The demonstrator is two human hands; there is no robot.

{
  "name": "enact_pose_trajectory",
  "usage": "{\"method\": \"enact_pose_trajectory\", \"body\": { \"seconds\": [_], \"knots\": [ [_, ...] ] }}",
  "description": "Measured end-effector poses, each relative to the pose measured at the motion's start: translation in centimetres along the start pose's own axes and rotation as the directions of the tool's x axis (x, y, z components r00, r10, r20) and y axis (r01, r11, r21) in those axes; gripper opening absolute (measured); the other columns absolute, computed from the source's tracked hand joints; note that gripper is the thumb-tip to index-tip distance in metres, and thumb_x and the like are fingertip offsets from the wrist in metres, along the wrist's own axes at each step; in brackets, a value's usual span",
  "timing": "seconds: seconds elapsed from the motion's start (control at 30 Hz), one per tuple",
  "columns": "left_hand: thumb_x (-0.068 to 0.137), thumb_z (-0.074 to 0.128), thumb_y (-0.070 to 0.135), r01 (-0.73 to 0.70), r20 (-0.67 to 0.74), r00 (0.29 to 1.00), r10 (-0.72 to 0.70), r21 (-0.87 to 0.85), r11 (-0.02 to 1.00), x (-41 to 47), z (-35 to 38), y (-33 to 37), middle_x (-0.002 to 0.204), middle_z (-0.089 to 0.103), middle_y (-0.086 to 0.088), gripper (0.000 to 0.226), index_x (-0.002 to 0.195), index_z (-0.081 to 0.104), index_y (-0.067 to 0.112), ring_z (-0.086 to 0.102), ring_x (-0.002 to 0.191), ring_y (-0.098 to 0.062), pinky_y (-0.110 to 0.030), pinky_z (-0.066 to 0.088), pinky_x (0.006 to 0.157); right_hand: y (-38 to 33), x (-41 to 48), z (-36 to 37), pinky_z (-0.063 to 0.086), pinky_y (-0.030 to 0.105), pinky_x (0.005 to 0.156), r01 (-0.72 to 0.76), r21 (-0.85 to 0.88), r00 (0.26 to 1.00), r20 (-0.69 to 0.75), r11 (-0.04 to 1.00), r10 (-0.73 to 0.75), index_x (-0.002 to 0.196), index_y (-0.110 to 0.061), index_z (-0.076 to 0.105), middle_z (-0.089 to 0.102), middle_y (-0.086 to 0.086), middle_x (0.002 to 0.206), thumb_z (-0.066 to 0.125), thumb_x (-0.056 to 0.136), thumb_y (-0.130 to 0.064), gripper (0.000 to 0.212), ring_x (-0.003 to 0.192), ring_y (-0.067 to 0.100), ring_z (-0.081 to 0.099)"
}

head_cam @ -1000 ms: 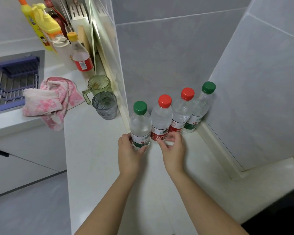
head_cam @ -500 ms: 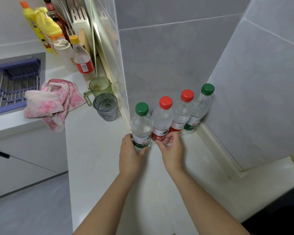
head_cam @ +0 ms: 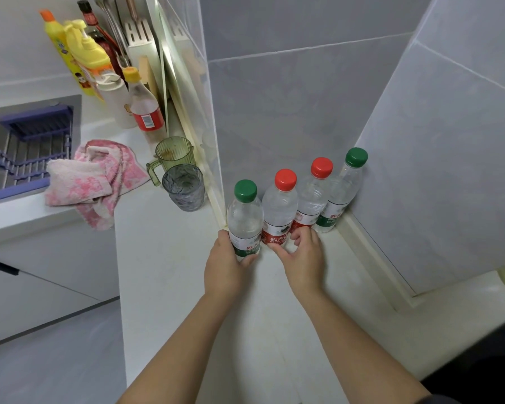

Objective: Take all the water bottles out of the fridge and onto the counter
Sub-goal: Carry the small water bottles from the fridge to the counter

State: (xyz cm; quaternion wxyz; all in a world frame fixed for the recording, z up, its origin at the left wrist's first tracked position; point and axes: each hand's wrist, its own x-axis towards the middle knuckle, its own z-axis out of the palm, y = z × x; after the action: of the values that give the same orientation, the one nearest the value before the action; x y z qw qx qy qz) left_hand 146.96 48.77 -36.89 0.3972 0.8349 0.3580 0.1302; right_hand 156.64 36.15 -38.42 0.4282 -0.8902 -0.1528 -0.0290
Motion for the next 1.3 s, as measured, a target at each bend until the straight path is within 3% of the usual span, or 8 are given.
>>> {"method": "enact_pose_trajectory", "body": {
  "seconds": [0.17, 0.27, 0.37, 0.5, 0.67, 0.77, 0.93, 1.3],
  "knots": [
    [0.078, 0.079, 0.033, 0.004, 0.032, 0.999, -0.005, 0.032, 0.999, 0.3, -0.3, 0.2, 0.105, 0.059, 0.002, 0.053, 0.102, 0.033, 0.023, 0.054, 0.088, -0.019, -0.033, 0.042, 0.065, 0.1, 0.4, -0.2, 0.029, 0.024, 0.066, 0.036, 0.041, 0.998, 0.050, 0.999, -0.038, 0.083, -0.019, 0.044, 0.046, -0.004, 0.085, 0.090, 0.066, -0.029, 0.050, 0.080, 0.018, 0.043],
    [0.079, 0.078, 0.034, 0.014, 0.051, 0.999, -0.017, 0.056, 0.998, 0.3, -0.4, 0.4, 0.107, 0.060, -0.002, 0.052, 0.104, 0.035, 0.019, 0.059, 0.094, -0.025, -0.036, 0.044, 0.067, -0.1, 0.1, -0.5, 0.036, 0.028, 0.070, 0.035, 0.029, 0.996, 0.085, 0.999, -0.037, 0.088, -0.016, 0.047, 0.048, -0.002, 0.090, 0.087, 0.070, -0.030, 0.046, 0.086, 0.020, 0.047],
    [0.076, 0.080, 0.039, 0.033, 0.107, 0.993, -0.047, 0.128, 0.991, 0.0, -1.4, 0.3, 0.114, 0.059, -0.007, 0.060, 0.112, 0.038, 0.014, 0.058, 0.103, -0.029, -0.035, 0.043, 0.069, -0.5, -0.9, -1.1, 0.046, 0.036, 0.080, 0.017, -0.027, 0.985, 0.173, 0.999, -0.012, 0.103, -0.010, 0.053, 0.054, 0.003, 0.106, 0.084, 0.074, -0.034, 0.048, 0.101, 0.023, 0.051],
    [0.075, 0.077, 0.052, 0.069, 0.161, 0.979, -0.126, 0.319, 0.945, -2.0, -3.5, -0.6, 0.124, 0.054, -0.007, 0.077, 0.128, 0.038, 0.012, 0.052, 0.115, -0.028, -0.038, 0.045, 0.078, -1.0, -3.4, -2.8, 0.045, 0.039, 0.094, 0.004, -0.145, 0.972, 0.233, 0.989, 0.030, 0.127, -0.012, 0.052, 0.052, 0.006, 0.126, 0.078, 0.079, -0.041, 0.061, 0.118, 0.025, 0.049],
    [0.085, 0.063, 0.057, -0.074, 0.138, 0.990, 0.008, 0.480, 0.874, -7.0, -7.1, -1.8, 0.137, 0.044, -0.005, 0.079, 0.143, 0.030, 0.015, 0.043, 0.125, -0.025, -0.035, 0.041, 0.092, -2.7, -8.2, -5.3, 0.035, 0.038, 0.106, 0.117, -0.272, 0.962, 0.270, 0.955, -0.041, 0.143, -0.015, 0.041, 0.044, 0.005, 0.145, 0.071, 0.083, -0.049, 0.075, 0.135, 0.025, 0.038],
    [0.087, 0.061, 0.054, -0.184, 0.109, 0.982, 0.151, 0.441, 0.879, -10.5, -9.9, -2.2, 0.145, 0.038, -0.004, 0.080, 0.148, 0.027, 0.015, 0.034, 0.134, -0.024, -0.036, 0.038, 0.100, -4.1, -11.5, -6.6, 0.019, 0.043, 0.118, 0.184, -0.334, 0.939, 0.338, 0.925, -0.065, 0.153, -0.022, 0.025, 0.021, 0.001, 0.162, 0.061, 0.086, -0.059, 0.084, 0.150, 0.022, 0.015],
    [0.089, 0.059, 0.053, -0.258, 0.112, 0.966, 0.233, 0.359, 0.897, -17.2, -14.0, -3.0, 0.157, 0.025, -0.007, 0.084, 0.153, 0.020, 0.016, 0.015, 0.148, -0.026, -0.038, 0.023, 0.117, -6.6, -17.2, -8.3, 0.001, 0.049, 0.121, 0.289, -0.319, 0.906, 0.396, 0.903, -0.150, 0.156, -0.033, 0.008, -0.001, -0.006, 0.166, 0.047, 0.089, -0.067, 0.084, 0.152, 0.018, -0.008],
    [0.089, 0.062, 0.048, -0.152, -0.050, 0.983, 0.174, 0.301, 0.942, -30.8, -18.7, -4.5, 0.158, 0.024, -0.004, 0.081, 0.153, 0.022, 0.019, 0.014, 0.148, -0.022, -0.037, 0.020, 0.119, -9.2, -25.7, -13.0, -0.006, 0.045, 0.121, 0.467, -0.297, 0.815, 0.511, 0.833, -0.274, 0.155, -0.037, -0.003, -0.008, -0.006, 0.165, 0.037, 0.093, -0.067, 0.080, 0.150, 0.016, -0.016]
  ]
}}
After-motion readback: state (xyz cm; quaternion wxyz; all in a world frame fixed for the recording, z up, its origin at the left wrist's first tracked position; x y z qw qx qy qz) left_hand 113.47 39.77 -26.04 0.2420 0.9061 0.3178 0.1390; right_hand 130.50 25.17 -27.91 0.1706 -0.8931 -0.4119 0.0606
